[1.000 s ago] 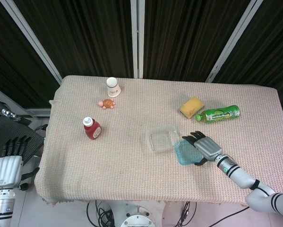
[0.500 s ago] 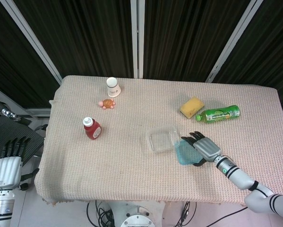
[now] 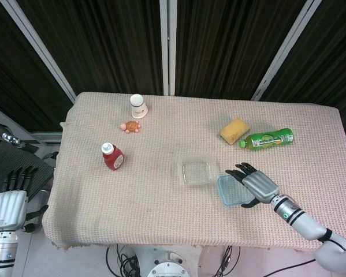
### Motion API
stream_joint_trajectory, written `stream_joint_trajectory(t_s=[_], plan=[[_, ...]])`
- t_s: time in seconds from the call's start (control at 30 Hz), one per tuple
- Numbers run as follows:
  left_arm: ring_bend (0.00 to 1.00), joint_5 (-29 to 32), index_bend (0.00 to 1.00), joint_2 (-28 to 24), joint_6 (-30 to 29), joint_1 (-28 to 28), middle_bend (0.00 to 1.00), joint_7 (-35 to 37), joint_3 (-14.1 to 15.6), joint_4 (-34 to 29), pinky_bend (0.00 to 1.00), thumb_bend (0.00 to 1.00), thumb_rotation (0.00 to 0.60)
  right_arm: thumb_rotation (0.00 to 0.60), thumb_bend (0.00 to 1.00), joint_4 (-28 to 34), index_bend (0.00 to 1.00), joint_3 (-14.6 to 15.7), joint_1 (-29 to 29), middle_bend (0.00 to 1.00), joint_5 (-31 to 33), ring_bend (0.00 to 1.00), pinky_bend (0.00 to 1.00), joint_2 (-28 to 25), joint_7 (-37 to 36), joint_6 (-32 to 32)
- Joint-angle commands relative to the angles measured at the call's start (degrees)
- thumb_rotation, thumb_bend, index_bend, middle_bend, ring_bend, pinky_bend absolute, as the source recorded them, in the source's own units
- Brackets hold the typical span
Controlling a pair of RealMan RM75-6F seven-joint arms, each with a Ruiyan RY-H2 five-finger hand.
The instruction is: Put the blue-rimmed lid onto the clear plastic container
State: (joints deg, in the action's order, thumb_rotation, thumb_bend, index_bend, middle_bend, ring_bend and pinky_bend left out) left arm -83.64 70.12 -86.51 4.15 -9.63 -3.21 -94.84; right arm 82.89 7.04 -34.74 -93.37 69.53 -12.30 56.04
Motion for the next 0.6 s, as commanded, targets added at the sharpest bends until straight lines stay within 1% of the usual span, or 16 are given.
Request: stream_joint_trajectory(t_s=[0.03, 0.2, 0.3, 0.43, 0.6], plan=[[0.00, -0.20, 0.11, 0.08, 0.01, 0.13, 0.06, 0.01, -0.05, 0.00, 0.00, 0.00, 0.600, 0.600, 0.07, 6.77, 0.07, -0.59, -0.96, 0.34, -1.63, 0.03, 0.00, -4.58, 1.27, 1.06], [0.00, -0.81, 0.11, 0.24, 0.21, 0.36, 0.06, 0.28, 0.17, 0.39, 0.00, 0.00, 0.600, 0.600, 0.07, 12.68, 0.07, -4.56, -4.99, 0.33, 0.47, 0.02, 0.00, -6.13, 3.65, -2.91], [0.00, -0.82, 0.11, 0.28, 0.00, 0.14, 0.06, 0.90, 0.29, 0.74, 0.00, 0.00, 0.600, 0.600, 0.07, 15.60, 0.07, -5.96, -7.24, 0.33, 1.70, 0.03, 0.00, -7.24, 5.48, -6.16], [0.00, -0.38, 0.11, 0.34, -0.28, -0.35, 0.06, 2.25, 0.38, 1.65, 0.00, 0.00, 0.600, 0.600, 0.07, 17.49, 0.07, -6.26, -7.35, 0.33, 5.03, 0.02, 0.00, -8.59, 10.62, -8.41], [0.00, -0.05, 0.11, 0.60, 0.47, -0.18, 0.06, 3.58, 0.40, 2.69, 0.00, 0.00, 0.600, 0.600, 0.08, 17.12, 0.07, -5.49, -4.77, 0.33, 9.03, 0.02, 0.00, -9.20, 12.47, -7.69]])
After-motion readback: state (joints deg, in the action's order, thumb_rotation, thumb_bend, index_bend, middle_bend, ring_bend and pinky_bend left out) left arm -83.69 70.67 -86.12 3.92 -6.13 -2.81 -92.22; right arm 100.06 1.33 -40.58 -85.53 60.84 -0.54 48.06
